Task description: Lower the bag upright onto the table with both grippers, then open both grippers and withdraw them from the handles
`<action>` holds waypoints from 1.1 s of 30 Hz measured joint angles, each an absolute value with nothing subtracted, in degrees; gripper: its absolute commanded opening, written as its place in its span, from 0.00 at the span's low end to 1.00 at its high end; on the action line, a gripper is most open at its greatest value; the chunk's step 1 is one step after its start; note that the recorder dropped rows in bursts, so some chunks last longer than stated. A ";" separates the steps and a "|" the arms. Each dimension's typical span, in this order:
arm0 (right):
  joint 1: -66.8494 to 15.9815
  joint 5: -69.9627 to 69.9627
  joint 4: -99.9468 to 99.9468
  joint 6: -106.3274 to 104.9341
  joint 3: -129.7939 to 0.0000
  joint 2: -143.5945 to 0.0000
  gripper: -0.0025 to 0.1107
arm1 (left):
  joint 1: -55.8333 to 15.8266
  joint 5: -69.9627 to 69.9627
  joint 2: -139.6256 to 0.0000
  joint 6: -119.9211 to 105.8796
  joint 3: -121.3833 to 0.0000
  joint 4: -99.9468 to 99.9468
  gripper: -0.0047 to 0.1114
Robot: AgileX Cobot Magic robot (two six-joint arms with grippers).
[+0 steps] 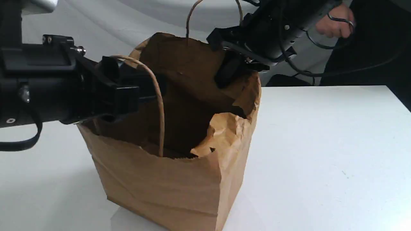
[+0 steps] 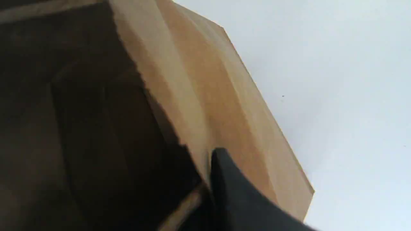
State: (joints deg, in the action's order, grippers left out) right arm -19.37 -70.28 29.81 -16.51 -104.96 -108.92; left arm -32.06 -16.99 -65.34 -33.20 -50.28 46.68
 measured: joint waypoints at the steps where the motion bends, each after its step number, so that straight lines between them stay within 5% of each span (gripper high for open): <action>1: -19.37 -70.28 29.07 -16.51 -104.96 -108.92 0.02 | -32.06 -16.60 -65.11 -33.20 -50.28 46.56 0.51; 4: -19.37 -70.28 28.08 -16.51 -104.96 -108.92 0.08 | -32.06 -16.25 -64.59 -33.31 -50.28 46.56 0.51; 9: -19.37 -70.28 27.74 -16.51 -104.96 -108.92 0.35 | -32.06 -16.11 -64.46 -33.31 -50.28 46.56 0.51; 13: -19.37 -70.28 27.71 -16.51 -104.96 -108.92 0.48 | -32.06 -16.11 -64.46 -33.31 -50.28 46.56 0.51; 33: -19.37 -70.39 14.57 -16.37 -104.96 -107.64 0.49 | -32.06 -16.00 -64.46 -33.53 -50.28 44.66 0.51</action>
